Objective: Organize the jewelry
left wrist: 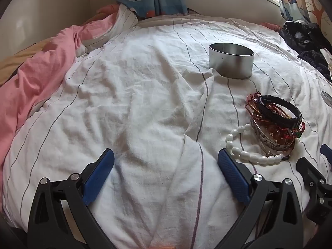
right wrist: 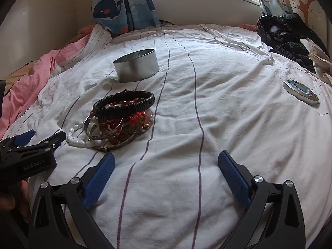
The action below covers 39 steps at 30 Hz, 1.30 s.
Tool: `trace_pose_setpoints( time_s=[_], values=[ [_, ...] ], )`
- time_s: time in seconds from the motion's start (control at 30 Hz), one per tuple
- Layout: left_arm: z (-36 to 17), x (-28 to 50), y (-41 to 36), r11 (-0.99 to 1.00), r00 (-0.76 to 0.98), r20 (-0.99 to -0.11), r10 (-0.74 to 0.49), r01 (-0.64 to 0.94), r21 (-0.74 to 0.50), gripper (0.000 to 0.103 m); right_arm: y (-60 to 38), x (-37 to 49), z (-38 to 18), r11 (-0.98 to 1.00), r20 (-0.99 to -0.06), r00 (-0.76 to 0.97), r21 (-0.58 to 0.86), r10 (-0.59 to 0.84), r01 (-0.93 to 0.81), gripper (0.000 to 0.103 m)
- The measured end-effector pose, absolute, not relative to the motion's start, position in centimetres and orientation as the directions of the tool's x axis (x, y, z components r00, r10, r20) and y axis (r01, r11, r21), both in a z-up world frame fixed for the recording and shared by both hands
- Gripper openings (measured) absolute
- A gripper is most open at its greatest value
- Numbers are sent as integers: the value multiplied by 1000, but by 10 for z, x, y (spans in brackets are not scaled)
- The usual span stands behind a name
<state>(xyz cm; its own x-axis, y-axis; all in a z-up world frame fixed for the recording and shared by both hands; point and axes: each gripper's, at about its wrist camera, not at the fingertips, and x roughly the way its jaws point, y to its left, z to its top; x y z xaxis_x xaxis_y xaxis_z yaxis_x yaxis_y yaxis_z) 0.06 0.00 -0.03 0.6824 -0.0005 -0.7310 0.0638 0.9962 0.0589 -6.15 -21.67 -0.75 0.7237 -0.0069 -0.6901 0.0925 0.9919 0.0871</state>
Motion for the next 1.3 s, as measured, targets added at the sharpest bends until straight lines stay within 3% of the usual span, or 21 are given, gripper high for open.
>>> trace_pose_setpoints(
  time_s=[1.3],
  values=[
    [1,0,0,996,680,-733,13,56,70,96,-216,-61,-8,992,-691,723,84,-9,93,96]
  ],
)
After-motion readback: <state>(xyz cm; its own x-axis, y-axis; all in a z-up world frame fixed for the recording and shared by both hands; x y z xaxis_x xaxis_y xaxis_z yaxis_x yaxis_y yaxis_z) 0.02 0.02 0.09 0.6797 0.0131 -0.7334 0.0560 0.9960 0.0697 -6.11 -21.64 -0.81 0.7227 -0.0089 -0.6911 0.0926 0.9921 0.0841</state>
